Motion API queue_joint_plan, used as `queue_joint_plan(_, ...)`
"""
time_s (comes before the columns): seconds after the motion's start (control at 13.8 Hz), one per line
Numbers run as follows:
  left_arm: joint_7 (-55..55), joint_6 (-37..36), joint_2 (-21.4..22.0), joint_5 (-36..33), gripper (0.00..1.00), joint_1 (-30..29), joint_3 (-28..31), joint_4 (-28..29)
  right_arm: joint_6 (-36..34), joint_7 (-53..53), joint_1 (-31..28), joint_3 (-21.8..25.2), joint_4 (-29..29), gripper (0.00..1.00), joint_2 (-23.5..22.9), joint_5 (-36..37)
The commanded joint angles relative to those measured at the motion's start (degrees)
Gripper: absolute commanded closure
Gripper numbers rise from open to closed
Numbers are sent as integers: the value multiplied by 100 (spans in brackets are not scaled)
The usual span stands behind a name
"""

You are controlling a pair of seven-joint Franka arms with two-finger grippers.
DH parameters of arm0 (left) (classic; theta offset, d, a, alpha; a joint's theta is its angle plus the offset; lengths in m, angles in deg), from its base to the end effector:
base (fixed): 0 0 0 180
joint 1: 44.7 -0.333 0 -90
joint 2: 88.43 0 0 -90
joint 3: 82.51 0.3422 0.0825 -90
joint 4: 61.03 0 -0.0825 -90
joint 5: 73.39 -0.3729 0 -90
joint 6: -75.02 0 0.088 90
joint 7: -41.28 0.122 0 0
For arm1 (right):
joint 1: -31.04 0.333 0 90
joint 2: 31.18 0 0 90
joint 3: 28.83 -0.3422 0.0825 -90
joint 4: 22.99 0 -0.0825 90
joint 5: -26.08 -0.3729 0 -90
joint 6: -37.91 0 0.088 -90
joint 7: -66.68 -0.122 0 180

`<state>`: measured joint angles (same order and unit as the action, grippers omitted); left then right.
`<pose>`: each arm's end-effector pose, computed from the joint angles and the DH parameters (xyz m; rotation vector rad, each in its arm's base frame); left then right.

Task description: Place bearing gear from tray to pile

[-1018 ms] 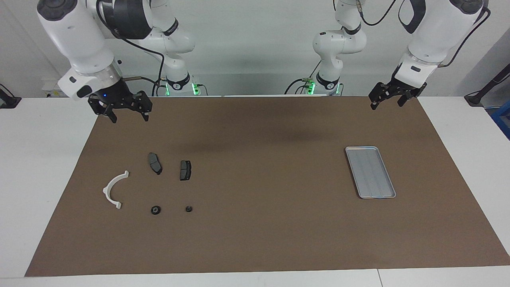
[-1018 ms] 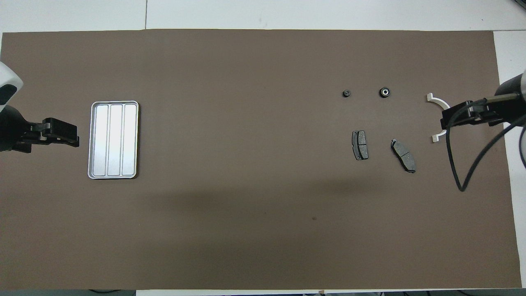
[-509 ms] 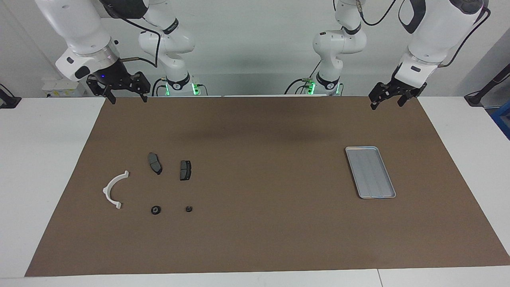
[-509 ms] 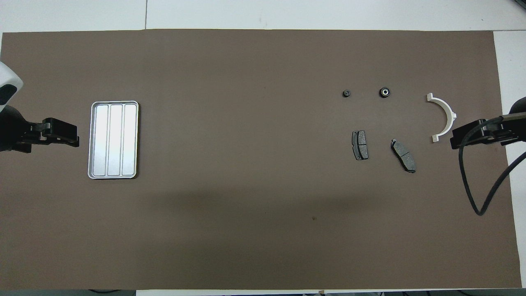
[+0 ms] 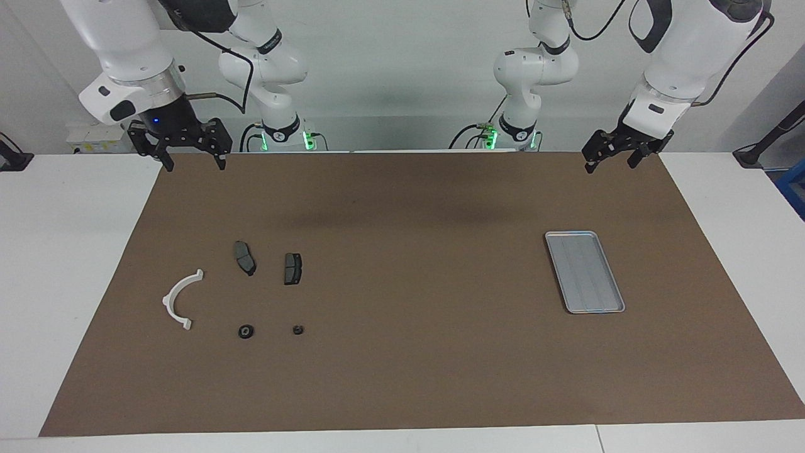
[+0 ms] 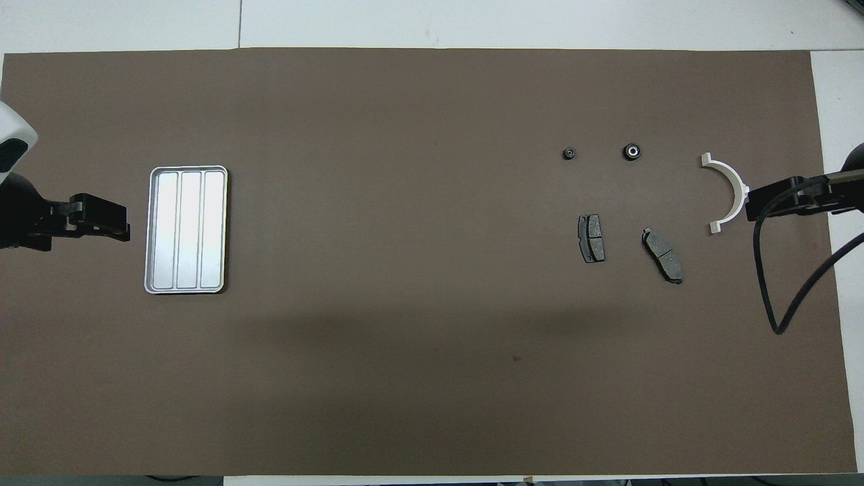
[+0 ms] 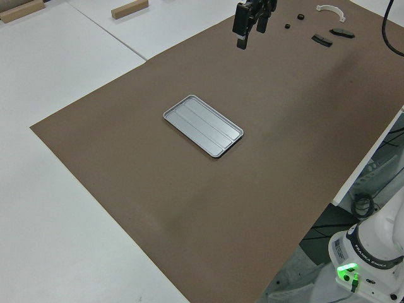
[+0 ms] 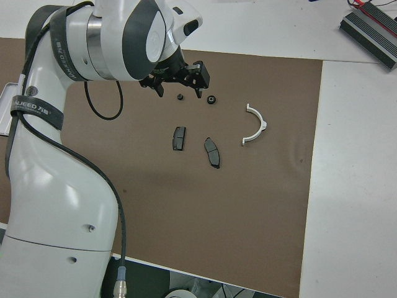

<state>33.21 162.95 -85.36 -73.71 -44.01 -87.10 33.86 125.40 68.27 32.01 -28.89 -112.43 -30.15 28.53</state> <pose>0.5167 -0.0482 0.6220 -3.1212 -0.0764 0.1038 0.5328 0.0042 0.6462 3.0981 0.0685 -0.0252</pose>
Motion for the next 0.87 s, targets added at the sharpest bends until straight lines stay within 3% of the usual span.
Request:
queue_joint_plan(0.0,7,40,124,67,0,18,37,134,111,97,-97,-73,-118,0,64,97)
queue_joint_plan(0.8,7,40,124,67,0,18,37,134,120,79,-140,-134,-109,0,55,-8)
